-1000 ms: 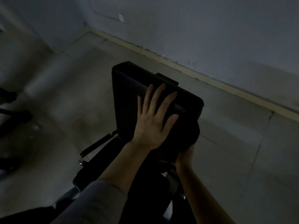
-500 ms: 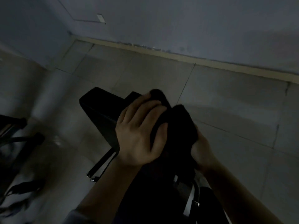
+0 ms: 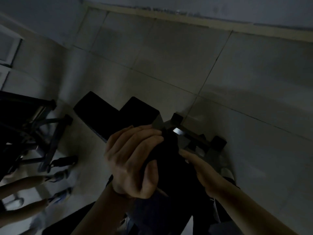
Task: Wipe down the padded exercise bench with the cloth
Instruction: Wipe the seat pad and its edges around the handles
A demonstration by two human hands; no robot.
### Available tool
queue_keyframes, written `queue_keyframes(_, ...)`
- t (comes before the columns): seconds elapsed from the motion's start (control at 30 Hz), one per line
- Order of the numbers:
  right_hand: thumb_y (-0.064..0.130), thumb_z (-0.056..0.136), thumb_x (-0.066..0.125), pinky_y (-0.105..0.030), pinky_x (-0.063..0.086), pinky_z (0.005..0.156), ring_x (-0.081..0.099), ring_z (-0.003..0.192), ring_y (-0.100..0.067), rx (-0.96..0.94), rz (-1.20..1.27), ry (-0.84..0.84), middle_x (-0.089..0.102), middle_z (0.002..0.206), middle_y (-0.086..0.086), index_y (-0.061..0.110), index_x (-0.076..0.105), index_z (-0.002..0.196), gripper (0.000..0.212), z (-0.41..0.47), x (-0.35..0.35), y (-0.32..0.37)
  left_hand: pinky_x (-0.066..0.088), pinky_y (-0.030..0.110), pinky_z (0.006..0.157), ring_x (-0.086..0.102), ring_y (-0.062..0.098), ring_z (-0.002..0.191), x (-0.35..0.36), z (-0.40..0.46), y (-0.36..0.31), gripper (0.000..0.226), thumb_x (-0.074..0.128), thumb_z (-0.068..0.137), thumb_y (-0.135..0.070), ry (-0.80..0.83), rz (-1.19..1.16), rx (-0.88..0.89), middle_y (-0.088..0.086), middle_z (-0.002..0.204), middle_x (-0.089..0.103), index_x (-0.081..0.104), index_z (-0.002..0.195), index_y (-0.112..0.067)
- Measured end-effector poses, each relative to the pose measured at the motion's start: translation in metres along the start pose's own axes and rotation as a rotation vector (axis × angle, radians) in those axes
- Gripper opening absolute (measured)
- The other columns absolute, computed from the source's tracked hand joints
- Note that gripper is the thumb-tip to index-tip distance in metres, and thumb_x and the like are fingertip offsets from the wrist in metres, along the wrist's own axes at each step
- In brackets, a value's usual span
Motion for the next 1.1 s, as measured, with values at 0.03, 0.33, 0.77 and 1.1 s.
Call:
queue_keyframes(0.03,0.031,0.088,0.050,-0.007,0.046,0.082,0.062,0.108,-0.004,-0.073,-0.018,0.016,0.071,0.107,0.015,0.032,0.065,0.106,0.023,-0.003,0.003,0.009,0.049,0.042,0.080,0.068,0.019,0.092,0.000,0.004,0.003,0.039,0.031,0.089,-0.035,0.072,0.009,-0.034,0.003,0.090,0.072,0.064,0.088,-0.014)
queue_keyframes(0.33,0.016,0.100,0.035,-0.003,0.040,0.077,0.054,0.117,0.004,0.106,-0.114,-0.083,0.056,0.121,0.006,0.021,0.048,0.128,0.031,0.028,-0.024,-0.043,0.018,0.021,0.088,0.047,-0.002,0.087,0.015,0.032,0.000,0.024,0.046,0.078,-0.044,0.341,0.347,-0.469,-0.019,0.071,0.058,0.059,0.064,-0.028)
queue_keyframes(0.77,0.020,0.102,0.030,-0.037,0.031,0.112,0.041,0.132,-0.028,0.281,-0.169,-0.039,0.044,0.141,-0.013,0.000,0.039,0.137,0.041,0.024,-0.046,-0.100,0.033,0.051,0.105,0.051,0.006,0.119,0.016,0.028,0.001,0.039,0.039,0.082,-0.035,0.384,0.277,-0.535,-0.014,0.125,0.058,0.061,0.115,-0.033)
queue_keyframes(1.1,0.017,0.101,0.034,-0.036,0.026,0.114,0.033,0.138,-0.021,0.317,0.096,-0.228,0.034,0.150,-0.007,0.008,0.033,0.142,0.042,0.033,-0.035,-0.081,0.041,0.052,0.098,0.055,0.004,0.113,0.011,0.023,0.006,0.032,0.044,0.075,-0.026,0.229,0.094,-0.585,-0.019,0.117,0.060,0.064,0.100,-0.032)
Point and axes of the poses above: each hand's wrist, its own z-axis towards the middle knuckle, its own x-axis out of the palm, y = z × x, the point moved 6 cm from there along z, towards the middle knuckle
